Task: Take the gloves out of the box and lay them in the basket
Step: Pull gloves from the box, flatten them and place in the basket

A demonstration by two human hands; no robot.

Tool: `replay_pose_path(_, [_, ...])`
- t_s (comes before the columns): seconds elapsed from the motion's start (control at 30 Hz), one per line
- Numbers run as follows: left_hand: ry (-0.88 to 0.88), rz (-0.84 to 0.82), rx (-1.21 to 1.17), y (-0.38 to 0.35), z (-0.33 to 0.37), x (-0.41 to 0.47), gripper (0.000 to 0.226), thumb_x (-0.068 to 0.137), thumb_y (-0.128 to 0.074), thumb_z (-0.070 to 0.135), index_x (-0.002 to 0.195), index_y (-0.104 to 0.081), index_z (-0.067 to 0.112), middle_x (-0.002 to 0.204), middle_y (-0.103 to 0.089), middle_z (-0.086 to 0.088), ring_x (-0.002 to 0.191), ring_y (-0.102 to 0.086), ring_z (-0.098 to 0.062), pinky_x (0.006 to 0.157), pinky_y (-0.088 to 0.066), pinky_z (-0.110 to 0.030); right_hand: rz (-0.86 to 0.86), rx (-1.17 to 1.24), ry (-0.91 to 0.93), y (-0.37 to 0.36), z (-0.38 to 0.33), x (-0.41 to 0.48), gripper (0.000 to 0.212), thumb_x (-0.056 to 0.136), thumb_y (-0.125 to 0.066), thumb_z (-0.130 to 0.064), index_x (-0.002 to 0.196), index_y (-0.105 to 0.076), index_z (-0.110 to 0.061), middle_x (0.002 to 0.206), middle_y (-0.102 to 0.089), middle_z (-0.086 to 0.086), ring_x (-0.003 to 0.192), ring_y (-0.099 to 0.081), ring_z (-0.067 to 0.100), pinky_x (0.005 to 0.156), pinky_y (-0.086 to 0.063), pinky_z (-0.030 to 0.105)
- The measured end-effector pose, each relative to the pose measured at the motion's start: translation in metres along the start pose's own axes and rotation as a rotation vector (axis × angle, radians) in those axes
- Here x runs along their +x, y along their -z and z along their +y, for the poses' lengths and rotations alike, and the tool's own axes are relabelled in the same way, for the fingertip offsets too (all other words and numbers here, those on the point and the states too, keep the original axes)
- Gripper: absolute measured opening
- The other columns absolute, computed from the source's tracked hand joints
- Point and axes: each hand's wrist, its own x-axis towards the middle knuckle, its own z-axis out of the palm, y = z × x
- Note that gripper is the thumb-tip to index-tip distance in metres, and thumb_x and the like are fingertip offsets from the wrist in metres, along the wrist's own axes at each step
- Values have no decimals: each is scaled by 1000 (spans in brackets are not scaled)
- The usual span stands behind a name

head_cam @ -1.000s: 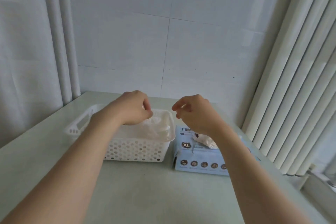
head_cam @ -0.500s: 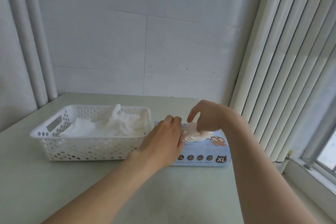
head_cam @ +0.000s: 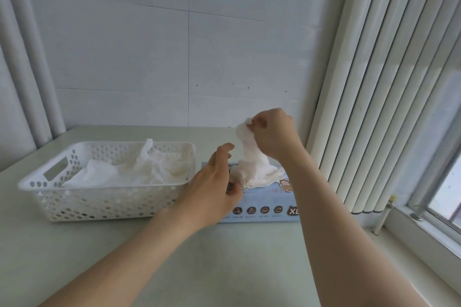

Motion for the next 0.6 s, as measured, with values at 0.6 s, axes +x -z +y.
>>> replay_pose_path(0.6, [-67,-205,293,-1,-6,3,36,110,-32,26,135,-57,21,145,-47,5,121,-49,-26,107,-41,-38,458,582,84,-15,-3,-8,25,110,-47,-22,96,-65,-14,81,-66,-2,74,-57,19,69,-49,41])
